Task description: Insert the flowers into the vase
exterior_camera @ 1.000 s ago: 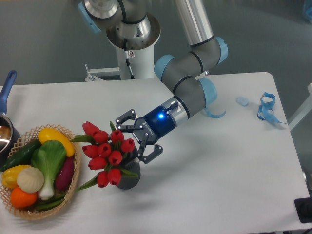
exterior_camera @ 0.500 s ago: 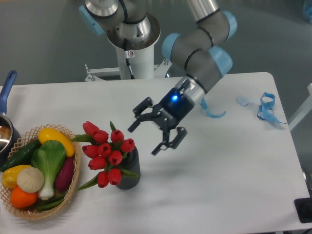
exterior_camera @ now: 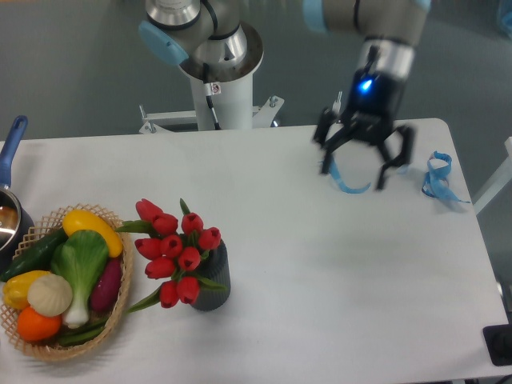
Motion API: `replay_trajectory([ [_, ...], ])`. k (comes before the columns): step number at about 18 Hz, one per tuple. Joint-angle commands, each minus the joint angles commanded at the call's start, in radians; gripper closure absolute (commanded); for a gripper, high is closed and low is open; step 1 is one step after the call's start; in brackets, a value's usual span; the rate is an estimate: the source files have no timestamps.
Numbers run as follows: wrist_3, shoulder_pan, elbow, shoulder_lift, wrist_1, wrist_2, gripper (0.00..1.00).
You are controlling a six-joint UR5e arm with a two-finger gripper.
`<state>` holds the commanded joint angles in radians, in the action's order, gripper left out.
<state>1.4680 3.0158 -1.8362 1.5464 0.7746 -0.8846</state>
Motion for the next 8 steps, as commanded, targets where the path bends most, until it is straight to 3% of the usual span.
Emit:
replay_trajectory([
  [3, 0.124, -0.005, 0.005, -0.025, 0.040, -0.150, 0.00],
  [5, 0.284, 0.003, 0.017, -0.035, 0.121, -0.230, 0.00],
  [8, 0.449, 0.020, 0.014, -0.051, 0.175, -0.269, 0.00],
])
